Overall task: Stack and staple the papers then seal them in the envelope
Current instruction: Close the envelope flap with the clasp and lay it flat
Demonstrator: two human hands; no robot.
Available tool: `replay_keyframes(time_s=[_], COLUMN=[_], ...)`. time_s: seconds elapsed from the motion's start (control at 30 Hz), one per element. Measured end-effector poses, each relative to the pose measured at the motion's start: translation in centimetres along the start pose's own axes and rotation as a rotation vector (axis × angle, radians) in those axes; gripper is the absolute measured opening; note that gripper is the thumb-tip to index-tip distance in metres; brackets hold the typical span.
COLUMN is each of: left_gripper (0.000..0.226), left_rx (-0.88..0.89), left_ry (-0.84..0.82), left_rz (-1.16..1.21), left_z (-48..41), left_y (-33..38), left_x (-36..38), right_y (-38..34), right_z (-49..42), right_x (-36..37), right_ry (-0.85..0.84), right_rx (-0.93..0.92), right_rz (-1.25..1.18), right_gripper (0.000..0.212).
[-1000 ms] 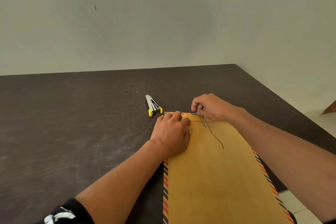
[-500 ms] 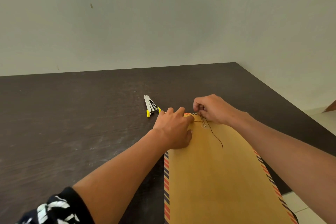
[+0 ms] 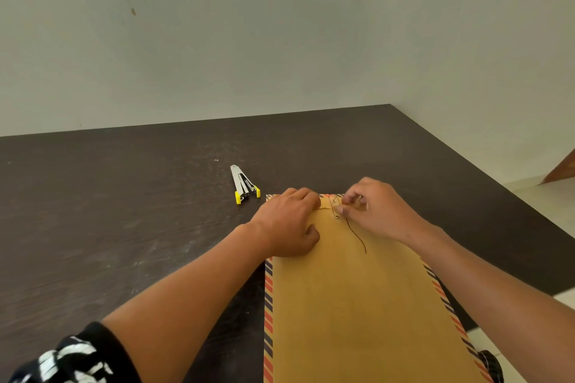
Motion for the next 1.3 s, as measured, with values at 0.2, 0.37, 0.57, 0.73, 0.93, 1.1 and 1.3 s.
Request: replay_keyframes(time_s=[0.2, 0.37, 0.57, 0.73, 0.93, 1.1, 1.3], left_gripper=[0.067, 0.064, 0.060, 0.061, 0.061, 0.061, 0.065], left_rx=[-0.015, 0.016, 0.007, -0.003, -0.011, -0.011, -0.020], left_ry=[0.005, -0.024, -0.022, -0.030, -0.046, -0.062, -0.070], left_rz=[-0.009, -0.105, -0.109, -0.084, -0.057, -0.051, -0.058], left_z=[-0.1, -0.6, -0.5, -0.6, -0.9, -1.2, -1.5], left_y=[0.4, 0.5, 0.3, 0.3, 0.2, 0.2, 0.0], left_x=[0.2, 0.4, 0.8, 0.8, 0.7, 0.5, 0.4], right_y=[0.4, -0.1, -0.6, -0.5, 0.1, 0.5, 0.2], right_z=[-0.1, -0.7, -2.0, -3.6, -5.1, -5.3, -5.8], right_x=[0.8, 1.1, 0.2, -1.0, -2.1, -1.8, -1.6], right_ry=[0.101, 0.017, -0.087, -0.127, -0.136, -0.149, -0.105], right_rx=[0.008, -0.013, 0.046, 0.111, 0.129, 0.108, 0.039], right_rz=[-0.026, 0.111, 0.129, -0.046, -0.095, -0.079, -0.095], right_gripper=[0.005, 0.016, 0.017, 0.015, 0.014, 0.021, 0.019])
Point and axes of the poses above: each hand's wrist, its own z-axis away from the middle knuckle, its own x-axis out of the palm, y = z × x, the point moved 3 cm from there along -z, towards the middle knuckle, and after that the axes turned 4 degrees about -z, right-handed, at the moved point
